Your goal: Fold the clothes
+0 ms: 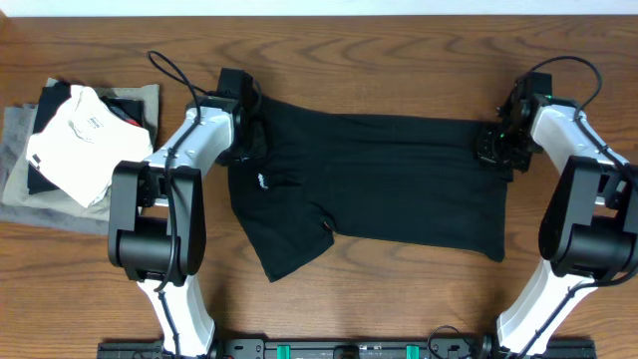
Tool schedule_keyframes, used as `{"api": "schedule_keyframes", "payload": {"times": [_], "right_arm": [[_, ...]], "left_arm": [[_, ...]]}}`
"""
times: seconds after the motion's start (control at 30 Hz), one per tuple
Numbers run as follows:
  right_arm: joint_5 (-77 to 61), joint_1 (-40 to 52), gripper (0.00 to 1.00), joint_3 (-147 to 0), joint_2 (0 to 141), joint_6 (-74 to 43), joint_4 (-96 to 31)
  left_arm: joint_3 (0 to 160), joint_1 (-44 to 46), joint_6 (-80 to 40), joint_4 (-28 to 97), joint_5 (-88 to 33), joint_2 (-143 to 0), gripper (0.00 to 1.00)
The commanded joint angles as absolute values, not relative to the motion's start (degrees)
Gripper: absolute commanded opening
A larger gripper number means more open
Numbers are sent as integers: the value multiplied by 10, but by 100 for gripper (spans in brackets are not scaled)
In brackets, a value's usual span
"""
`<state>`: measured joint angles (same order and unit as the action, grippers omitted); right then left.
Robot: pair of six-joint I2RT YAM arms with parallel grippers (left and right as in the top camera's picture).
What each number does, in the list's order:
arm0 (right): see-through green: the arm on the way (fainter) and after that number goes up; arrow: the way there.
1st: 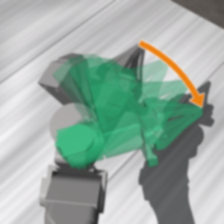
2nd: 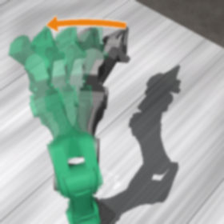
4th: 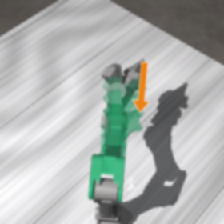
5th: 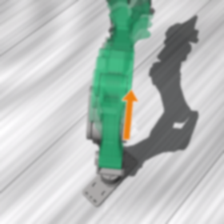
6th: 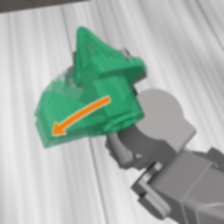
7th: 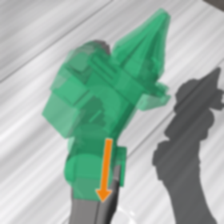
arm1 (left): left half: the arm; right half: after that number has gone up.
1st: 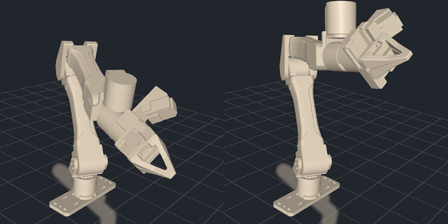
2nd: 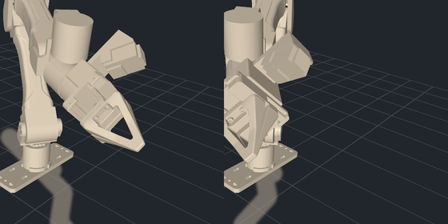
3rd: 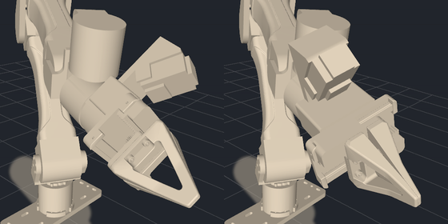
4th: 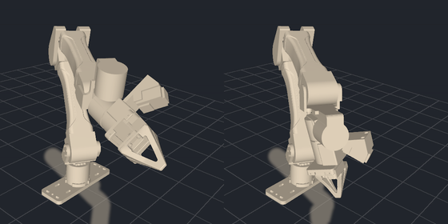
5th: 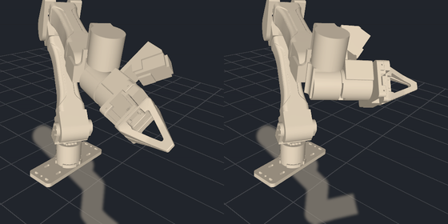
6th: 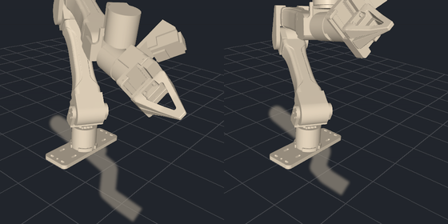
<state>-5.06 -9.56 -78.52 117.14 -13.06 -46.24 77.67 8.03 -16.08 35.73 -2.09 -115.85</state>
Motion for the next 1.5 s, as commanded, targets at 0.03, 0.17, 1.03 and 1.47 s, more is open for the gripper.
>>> {"api": "schedule_keyframes", "payload": {"times": [0.03,0.17,1.03,1.47], "right_arm": [[32,-124,1,-785,1173,-142,-474],[32,-139,2,-817,1173,-144,-497],[-5,-74,27,-903,952,-148,-745],[32,-8,99,-670,819,-261,-663]], "left_arm": [[787,78,-161,362,-4,-1129,50],[787,78,-161,364,-4,-1078,50],[787,78,-214,606,31,-776,98],[706,78,-384,764,11,-683,98]]}}
